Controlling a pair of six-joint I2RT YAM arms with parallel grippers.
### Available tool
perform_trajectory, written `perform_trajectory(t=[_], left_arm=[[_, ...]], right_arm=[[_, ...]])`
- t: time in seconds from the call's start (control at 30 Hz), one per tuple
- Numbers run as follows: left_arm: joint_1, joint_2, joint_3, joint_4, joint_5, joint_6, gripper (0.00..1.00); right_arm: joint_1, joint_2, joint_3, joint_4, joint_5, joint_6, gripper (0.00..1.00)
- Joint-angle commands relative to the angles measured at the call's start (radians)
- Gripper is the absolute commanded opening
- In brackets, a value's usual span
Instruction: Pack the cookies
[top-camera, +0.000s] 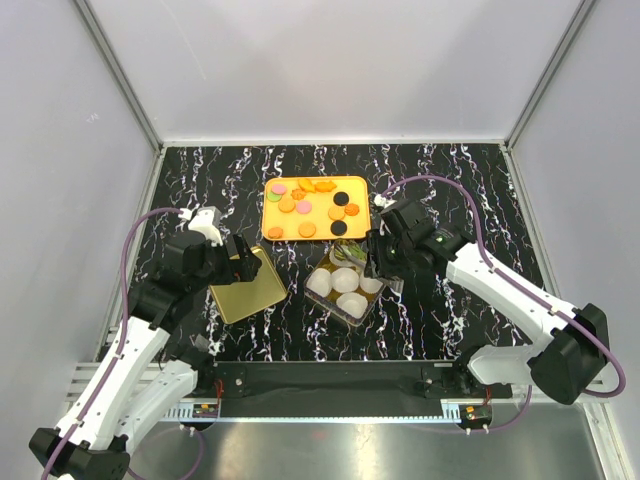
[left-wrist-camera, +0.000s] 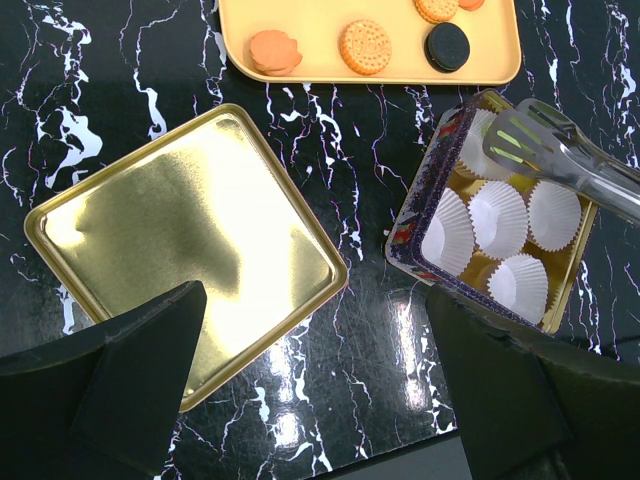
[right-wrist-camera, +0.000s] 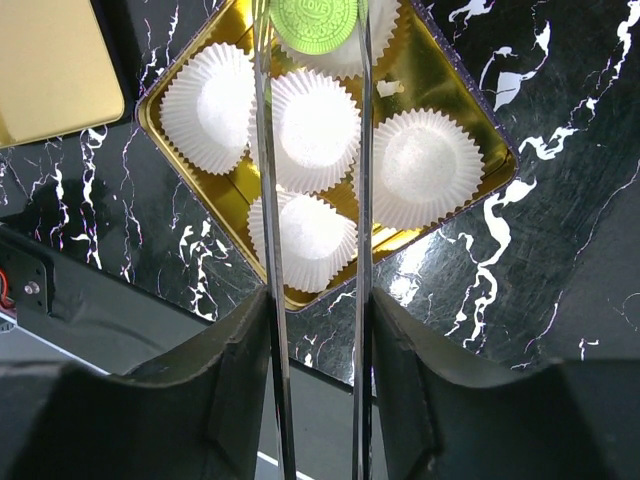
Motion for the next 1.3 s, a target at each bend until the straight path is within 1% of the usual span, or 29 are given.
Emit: perform_trajectory(t=[0.0, 0.13, 0.27, 0.37, 0.47, 0.6, 0.7, 0.77, 0.8, 0.83, 0.9, 0.93, 1.07, 1.13, 1.2, 1.27], left_arm=[[-0.001, -0.006, -0.001, 0.018, -0.017, -0.007, 0.99], [-0.001, -0.007, -0.002, 0.018, -0.017, -0.007, 0.99], [-0.001, -0.004, -0.001, 0.018, -0.017, -0.007, 0.99], [-0.001, -0.006, -0.002, 0.018, -0.019, -0.007, 0.99], [-0.001, -0.006, -0.002, 0.018, -0.017, -0.007, 0.99], [-0.001, -0.004, -0.001, 0.018, -0.017, -0.007, 0.99], [-0.001, -0.009, -0.002, 0.017, -0.019, -0.007, 0.99], [-0.001, -0.012, -0.001, 0.015, -0.017, -0.008, 0.99], [-0.001, -0.012, -0.002, 0.015, -0.042, -0.008, 0.99], [-0.001, -0.010, -0.001, 0.015, -0.043, -0.010, 0.99], [-0.001, -0.010, -0.001, 0.015, -0.046, -0.010, 0.99], [-0.001, -0.010, -0.001, 0.014, -0.046, -0.010, 0.99], [-0.001, -0.016, -0.002, 0.012, -0.056, -0.013, 0.99], [-0.001, -0.020, -0.002, 0.010, -0.062, -0.014, 0.99], [-0.001, -0.021, -0.002, 0.011, -0.063, -0.014, 0.99], [-0.001, -0.021, -0.001, 0.009, -0.063, -0.014, 0.99]], right_arm=[[0.010, -0.010, 0.001, 0.044, 0.023, 0.009, 0.49], [0.012, -0.007, -0.001, 0.043, 0.021, 0.010, 0.53], [0.010, -0.010, 0.004, 0.032, 0.024, 0.003, 0.55], [0.012, -0.018, 0.011, 0.015, 0.017, -0.006, 0.55], [0.010, -0.045, 0.057, -0.028, -0.012, -0.023, 0.53], [0.010, -0.047, 0.209, -0.081, -0.061, -0.052, 0.52], [0.012, 0.019, 0.273, -0.057, -0.074, -0.071, 0.53], [0.010, 0.108, 0.306, -0.020, -0.092, -0.085, 0.52], [0.010, 0.143, 0.344, -0.005, -0.095, -0.089, 0.52], [0.010, 0.218, 0.368, 0.017, -0.098, -0.094, 0.52], [0.010, 0.295, 0.457, 0.034, -0.092, -0.109, 0.52], [0.010, 0.367, 0.488, 0.044, -0.083, -0.114, 0.52], [0.010, 0.534, 0.637, 0.051, -0.059, -0.135, 0.51], [0.010, 0.617, 0.715, 0.048, -0.043, -0.140, 0.52], [0.012, 0.662, 0.779, 0.044, -0.011, -0.151, 0.56], [0.012, 0.714, 0.809, 0.043, 0.006, -0.154, 0.58]])
